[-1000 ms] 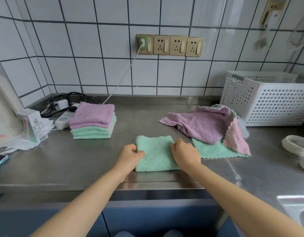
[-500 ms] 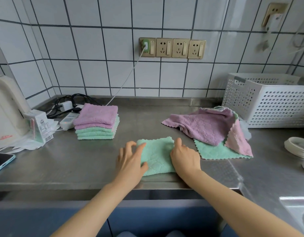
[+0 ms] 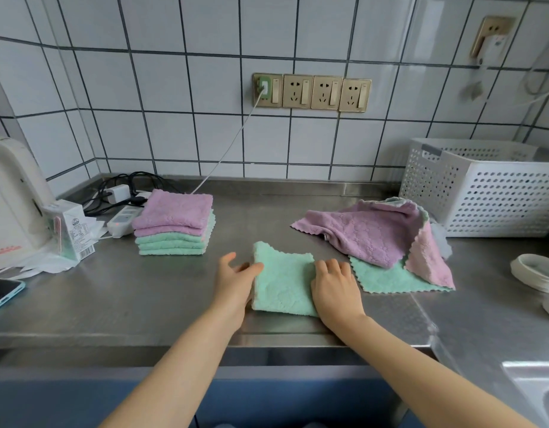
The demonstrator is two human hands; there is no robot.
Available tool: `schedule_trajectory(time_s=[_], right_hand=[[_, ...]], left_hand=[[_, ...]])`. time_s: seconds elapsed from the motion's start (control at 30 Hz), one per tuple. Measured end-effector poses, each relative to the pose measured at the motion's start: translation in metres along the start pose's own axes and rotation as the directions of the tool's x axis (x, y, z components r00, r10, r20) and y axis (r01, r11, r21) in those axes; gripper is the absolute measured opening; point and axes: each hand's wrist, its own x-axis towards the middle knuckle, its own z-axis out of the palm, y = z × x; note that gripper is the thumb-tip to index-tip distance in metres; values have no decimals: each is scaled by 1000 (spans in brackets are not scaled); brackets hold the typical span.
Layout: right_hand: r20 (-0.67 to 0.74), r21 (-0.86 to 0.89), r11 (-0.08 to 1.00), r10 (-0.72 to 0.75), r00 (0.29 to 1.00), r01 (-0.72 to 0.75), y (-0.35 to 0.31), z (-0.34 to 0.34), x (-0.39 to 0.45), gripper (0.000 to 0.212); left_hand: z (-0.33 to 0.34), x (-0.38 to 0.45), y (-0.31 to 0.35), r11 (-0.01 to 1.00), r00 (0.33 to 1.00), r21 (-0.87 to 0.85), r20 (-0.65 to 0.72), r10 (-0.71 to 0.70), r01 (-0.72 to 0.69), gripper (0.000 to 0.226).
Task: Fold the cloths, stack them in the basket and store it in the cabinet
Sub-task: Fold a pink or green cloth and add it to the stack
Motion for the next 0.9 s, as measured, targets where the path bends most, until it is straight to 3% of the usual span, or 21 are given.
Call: schedule_trajectory(time_s=[0.1, 0.17, 0.23, 0.33, 0.43, 0.5, 0.6, 0.67, 0.77, 0.9], right_hand=[[-64, 74, 997, 31, 997, -26, 1, 2, -2, 35], [8, 64, 997, 36, 999, -36, 1, 3, -1, 57], [103, 90, 994, 51, 993, -60, 3, 4, 3, 66], [82, 374, 922, 74, 994, -100, -6, -11, 7, 50], [86, 696, 710, 64, 994, -106, -32, -33, 8, 39], [85, 790, 603, 72, 994, -111, -53, -37, 15, 34], [44, 834, 546, 72, 996, -77, -90, -36, 39, 31], [-9, 863, 505, 66, 998, -26, -114, -44, 61, 27], [-37, 885, 465, 47, 998, 11, -153, -53, 98, 27], [-31, 914, 405, 48, 998, 9, -207, -53, 147, 29]], left_hand=[[3, -1, -2, 986, 991, -110, 58, -121, 126, 68], [3, -5, -1, 994, 995, -81, 66, -71, 76, 55], [1, -7, 6, 993, 998, -116, 65, -9, 17, 50], [-3, -8, 23, 978, 989, -205, 133, 63, -35, 49], [-19, 0, 40, 969, 978, -219, 145, 152, -118, 48], [-35, 12, 47, 967, 974, -185, 111, 198, -175, 42], [-63, 25, 52, 974, 972, -74, 86, 220, -214, 35], [-81, 32, 63, 971, 965, -26, 109, 239, -238, 41], [-112, 60, 107, 926, 924, 13, 68, 376, -378, 55], [-145, 106, 163, 851, 873, 208, 25, 488, -482, 55]])
